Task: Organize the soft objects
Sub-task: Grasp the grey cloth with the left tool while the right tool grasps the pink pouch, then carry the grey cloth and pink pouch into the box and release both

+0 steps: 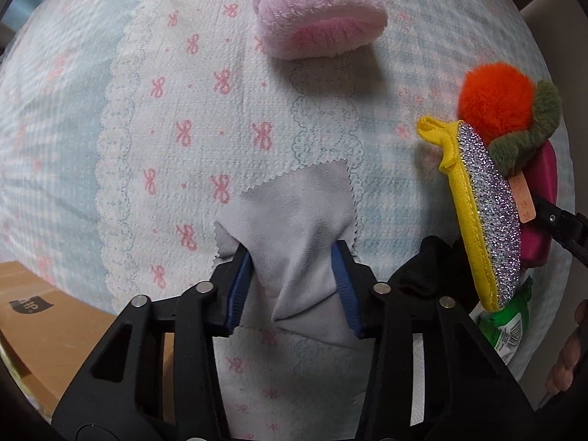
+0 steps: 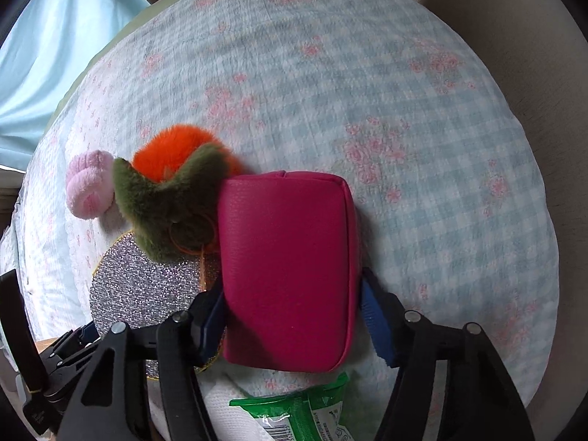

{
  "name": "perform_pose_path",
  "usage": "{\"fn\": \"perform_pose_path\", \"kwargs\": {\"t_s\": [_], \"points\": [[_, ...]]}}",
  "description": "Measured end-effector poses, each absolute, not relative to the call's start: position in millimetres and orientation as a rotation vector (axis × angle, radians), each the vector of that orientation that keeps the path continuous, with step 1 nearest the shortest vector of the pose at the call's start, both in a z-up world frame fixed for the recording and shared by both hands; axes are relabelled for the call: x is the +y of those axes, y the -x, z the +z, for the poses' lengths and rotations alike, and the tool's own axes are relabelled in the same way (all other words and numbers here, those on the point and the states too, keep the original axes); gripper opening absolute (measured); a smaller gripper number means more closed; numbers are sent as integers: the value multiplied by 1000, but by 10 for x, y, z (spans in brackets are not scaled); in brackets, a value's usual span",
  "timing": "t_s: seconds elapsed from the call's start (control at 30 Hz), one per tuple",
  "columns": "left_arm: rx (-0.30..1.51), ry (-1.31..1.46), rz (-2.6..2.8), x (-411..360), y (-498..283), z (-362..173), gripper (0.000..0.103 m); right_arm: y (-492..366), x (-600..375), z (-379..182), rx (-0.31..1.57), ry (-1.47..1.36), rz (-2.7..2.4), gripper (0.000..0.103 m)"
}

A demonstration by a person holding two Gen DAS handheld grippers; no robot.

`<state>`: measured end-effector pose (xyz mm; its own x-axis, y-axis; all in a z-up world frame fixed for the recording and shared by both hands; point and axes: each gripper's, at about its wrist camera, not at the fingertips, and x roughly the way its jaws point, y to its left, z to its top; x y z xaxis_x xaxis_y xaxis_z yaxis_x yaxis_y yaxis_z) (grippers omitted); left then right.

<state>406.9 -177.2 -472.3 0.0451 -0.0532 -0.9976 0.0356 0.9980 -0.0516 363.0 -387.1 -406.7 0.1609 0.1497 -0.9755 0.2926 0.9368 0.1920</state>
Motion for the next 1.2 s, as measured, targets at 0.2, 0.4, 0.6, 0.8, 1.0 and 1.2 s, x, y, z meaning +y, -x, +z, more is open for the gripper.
{"fn": "perform_pose_path", "kwargs": {"t_s": [0.2,0.4,0.6,0.8,1.0,1.2], "points": [[1516,32,-86,-1887,-4105,-4580,7,-3583,-3908,-4075,1395,-390,-125,44],[1483,71,-99,-1797,-4088,-4398,6,-3485,-4039,-4031,1371,-416,-135,40],[1438,107,-116,-1670,-3988,-4124,6,-3219,-4165,-3776,1331,-437,-163,39],[1373,133,-140,-1578,-3761,-3661,6,-3045,-4160,-3446,1280,-438,-173,39],[1281,164,-161,-1519,-3564,-3108,6,-2894,-4006,-2885,1214,-411,-159,39],[1175,184,-187,-1233,-3285,-2376,6,-2701,-3669,-2168,1150,-362,-100,39]]}}
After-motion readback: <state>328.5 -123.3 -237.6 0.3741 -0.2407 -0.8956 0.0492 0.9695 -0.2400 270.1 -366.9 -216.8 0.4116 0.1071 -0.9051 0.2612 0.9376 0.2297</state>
